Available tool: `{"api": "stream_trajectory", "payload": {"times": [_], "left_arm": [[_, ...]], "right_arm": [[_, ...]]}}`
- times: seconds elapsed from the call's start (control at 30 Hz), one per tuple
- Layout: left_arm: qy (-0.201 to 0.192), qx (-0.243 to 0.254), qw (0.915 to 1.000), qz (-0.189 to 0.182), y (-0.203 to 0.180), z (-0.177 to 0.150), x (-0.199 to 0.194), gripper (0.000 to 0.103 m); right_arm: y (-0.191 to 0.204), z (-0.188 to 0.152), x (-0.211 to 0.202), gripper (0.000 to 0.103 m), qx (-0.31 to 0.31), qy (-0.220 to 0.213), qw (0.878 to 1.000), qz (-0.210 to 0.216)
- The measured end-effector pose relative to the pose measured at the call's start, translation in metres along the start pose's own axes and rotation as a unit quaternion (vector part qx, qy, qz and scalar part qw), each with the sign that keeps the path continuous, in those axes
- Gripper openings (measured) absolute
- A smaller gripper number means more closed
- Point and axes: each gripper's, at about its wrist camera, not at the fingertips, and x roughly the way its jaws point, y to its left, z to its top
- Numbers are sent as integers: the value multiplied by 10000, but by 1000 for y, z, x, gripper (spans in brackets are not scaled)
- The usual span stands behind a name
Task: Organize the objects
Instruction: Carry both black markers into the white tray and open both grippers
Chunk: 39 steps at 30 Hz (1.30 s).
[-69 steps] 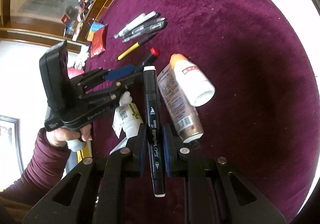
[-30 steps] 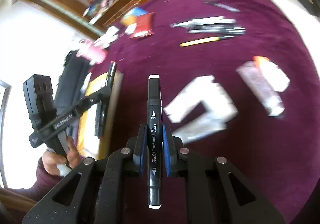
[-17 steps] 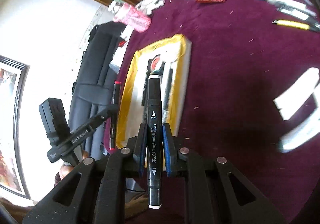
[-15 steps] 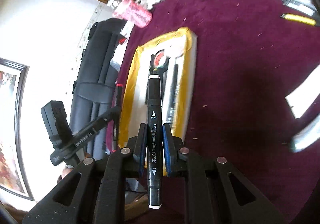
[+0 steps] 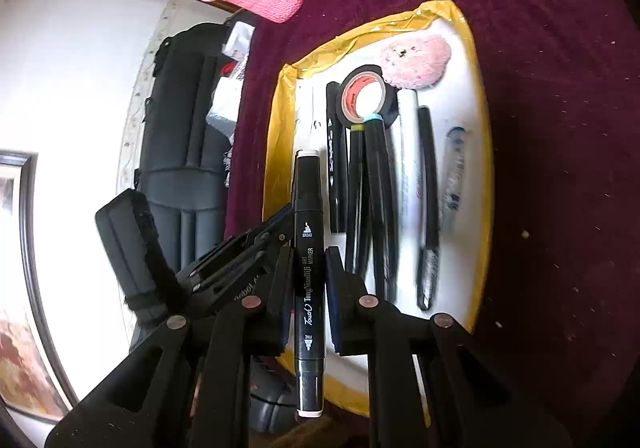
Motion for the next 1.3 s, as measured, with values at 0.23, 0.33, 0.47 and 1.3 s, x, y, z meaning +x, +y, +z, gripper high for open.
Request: {"api": "stream_trajectory", "payload": {"times": [0.23,0.33,0.47,1.3], "left_arm": [[46,-34,10000,25,6,9,9,12],[-11,-79,10000,27,8,11,10,12],[-64,-142,9999,-4,11,12,9,12],[-719,-889,9931,-251,46,-27,-88,47]], "right_arm": [[-2,19,31,13,333,10,9993,-137],[-1,26,41,13,340,-1,9991,-272],[1,29,49,13,240,-10,9981,-568],[25,24,53,17,-76,-241,9821,-1866]]}}
